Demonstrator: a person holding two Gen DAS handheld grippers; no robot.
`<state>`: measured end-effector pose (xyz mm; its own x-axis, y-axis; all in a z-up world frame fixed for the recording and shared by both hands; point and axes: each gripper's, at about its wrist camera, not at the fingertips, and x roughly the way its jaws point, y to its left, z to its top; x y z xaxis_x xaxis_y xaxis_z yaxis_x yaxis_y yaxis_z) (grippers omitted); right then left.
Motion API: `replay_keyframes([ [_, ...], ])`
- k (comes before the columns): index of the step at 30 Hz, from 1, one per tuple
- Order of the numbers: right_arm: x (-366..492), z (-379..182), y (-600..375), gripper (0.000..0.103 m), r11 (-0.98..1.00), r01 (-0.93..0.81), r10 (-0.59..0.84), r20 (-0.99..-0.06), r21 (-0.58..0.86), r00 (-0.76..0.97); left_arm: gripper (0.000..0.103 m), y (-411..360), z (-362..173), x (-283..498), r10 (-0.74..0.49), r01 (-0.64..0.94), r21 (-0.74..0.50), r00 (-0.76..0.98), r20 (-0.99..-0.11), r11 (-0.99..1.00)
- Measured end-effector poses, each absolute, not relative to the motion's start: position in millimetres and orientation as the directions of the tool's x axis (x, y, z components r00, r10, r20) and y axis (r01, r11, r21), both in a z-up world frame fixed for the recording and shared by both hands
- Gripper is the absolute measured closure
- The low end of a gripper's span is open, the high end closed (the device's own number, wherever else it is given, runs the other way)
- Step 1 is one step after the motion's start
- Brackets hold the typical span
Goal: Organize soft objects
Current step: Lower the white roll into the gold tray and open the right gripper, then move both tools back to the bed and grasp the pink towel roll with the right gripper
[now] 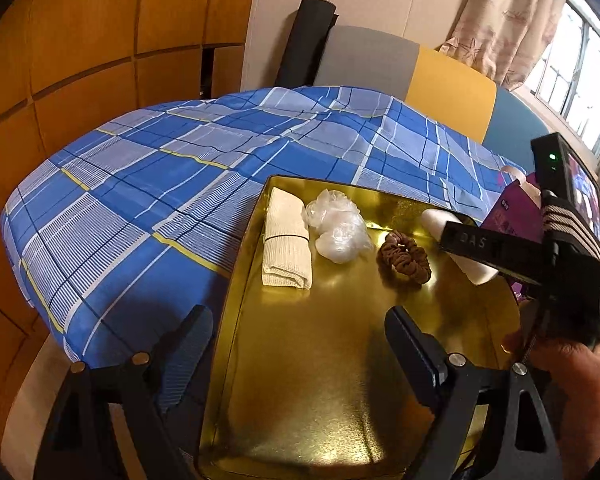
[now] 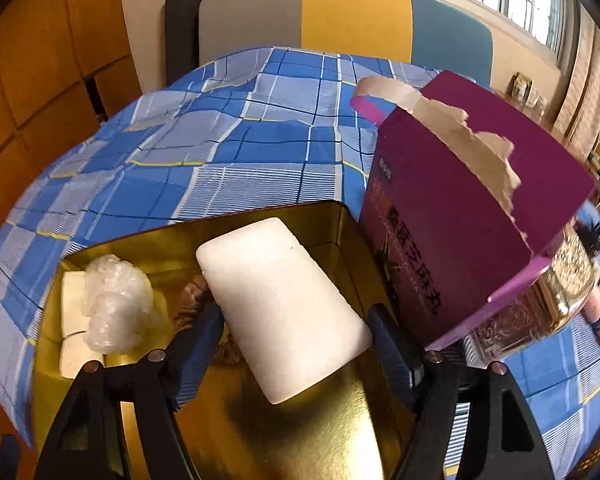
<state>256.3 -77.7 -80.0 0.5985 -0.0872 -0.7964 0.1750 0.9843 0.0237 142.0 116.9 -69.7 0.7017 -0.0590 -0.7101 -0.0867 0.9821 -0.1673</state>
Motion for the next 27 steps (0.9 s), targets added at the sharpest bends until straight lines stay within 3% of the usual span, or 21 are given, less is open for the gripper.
replay_keyframes([
  [10,260,-72,-68,0.022,0.990,0.134,-0.053,-0.770,0.043,0.636,0.014,116,-68,141,-0.067,-0.078,-0.171,0.708,-0.703,0.982],
  [21,162,-49,-90,0.022,0.995,-0.071,0.096,-0.746,0.066,0.658,0.015,108,-71,138,-0.138,-0.038,-0.227,0.692,-0.708,0.973],
  [27,114,-28,-137,0.022,0.990,-0.134,0.129,-0.663,0.044,0.738,0.014,81,-63,128,-0.214,0.074,-0.230,0.703,-0.678,0.970],
])
